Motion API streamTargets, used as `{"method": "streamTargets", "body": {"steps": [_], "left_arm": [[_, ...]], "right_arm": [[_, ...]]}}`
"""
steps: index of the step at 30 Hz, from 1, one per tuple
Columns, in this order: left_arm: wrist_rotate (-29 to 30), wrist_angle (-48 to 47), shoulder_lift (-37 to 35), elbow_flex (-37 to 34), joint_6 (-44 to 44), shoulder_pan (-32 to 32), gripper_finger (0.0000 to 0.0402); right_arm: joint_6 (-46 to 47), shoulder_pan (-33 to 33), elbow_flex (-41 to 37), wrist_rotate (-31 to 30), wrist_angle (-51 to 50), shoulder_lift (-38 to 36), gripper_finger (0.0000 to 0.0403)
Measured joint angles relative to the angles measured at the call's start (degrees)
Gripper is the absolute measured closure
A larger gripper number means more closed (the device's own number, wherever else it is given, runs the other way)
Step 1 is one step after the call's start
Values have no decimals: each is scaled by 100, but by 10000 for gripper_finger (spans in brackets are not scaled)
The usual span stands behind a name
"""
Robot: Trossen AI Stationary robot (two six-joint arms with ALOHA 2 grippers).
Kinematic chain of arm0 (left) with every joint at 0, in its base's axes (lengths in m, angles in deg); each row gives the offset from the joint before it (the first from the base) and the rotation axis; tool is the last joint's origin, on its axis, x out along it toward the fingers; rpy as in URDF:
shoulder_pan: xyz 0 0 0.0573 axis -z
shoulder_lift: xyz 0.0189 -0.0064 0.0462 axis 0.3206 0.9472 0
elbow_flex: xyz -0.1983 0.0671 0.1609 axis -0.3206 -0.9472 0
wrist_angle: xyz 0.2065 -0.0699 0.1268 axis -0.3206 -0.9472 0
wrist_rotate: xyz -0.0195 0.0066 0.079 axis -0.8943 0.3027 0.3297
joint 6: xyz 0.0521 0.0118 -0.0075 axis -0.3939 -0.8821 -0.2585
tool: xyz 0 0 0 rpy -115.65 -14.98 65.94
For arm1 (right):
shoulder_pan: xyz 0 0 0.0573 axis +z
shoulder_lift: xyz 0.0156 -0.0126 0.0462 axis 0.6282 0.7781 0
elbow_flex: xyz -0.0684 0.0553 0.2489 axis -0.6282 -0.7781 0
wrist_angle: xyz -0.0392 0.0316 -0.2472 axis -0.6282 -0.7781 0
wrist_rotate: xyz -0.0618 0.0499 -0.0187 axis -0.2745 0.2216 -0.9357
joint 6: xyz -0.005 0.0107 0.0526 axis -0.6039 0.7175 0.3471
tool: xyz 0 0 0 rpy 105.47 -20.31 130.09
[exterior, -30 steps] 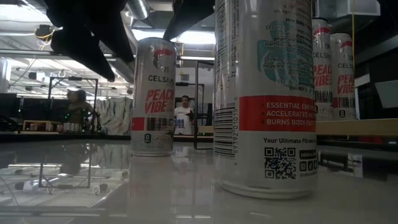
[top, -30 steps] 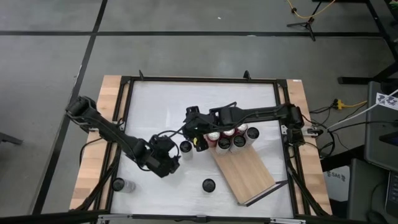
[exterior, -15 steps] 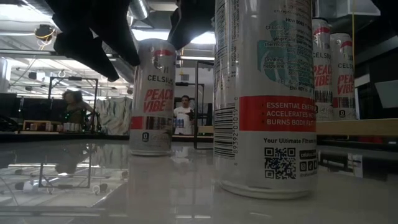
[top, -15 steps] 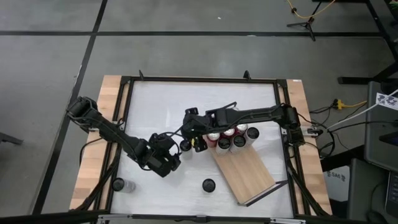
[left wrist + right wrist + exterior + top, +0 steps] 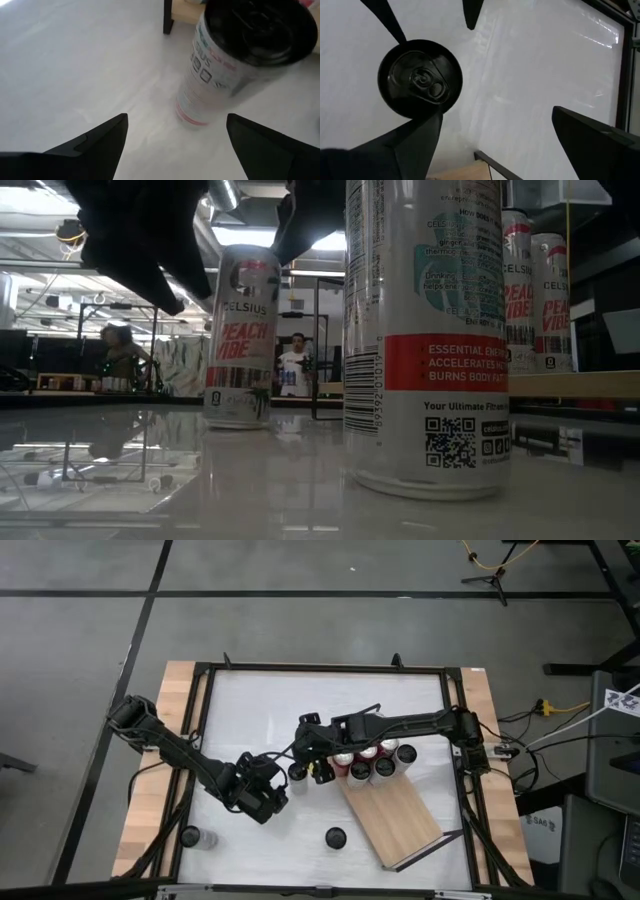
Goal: Place canned beverage on shelf
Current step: Put the white pink soda can on the shelf aligned with the other white pink soda cans
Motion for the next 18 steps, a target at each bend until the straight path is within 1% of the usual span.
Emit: {"method": "streamTargets", "body": {"steps": [7, 13, 18], "left_arm": [[-436, 0, -35, 0, -6, 14, 70], [-517, 0, -39, 0, -6, 98, 70], [-710, -17, -152, 0, -3, 184, 70]], "right_arm": [[-24, 0, 198, 0, -150, 14, 29], [-20, 0, 589, 7, -227, 7, 29], [99, 0, 813, 370, -180, 9, 29]]}}
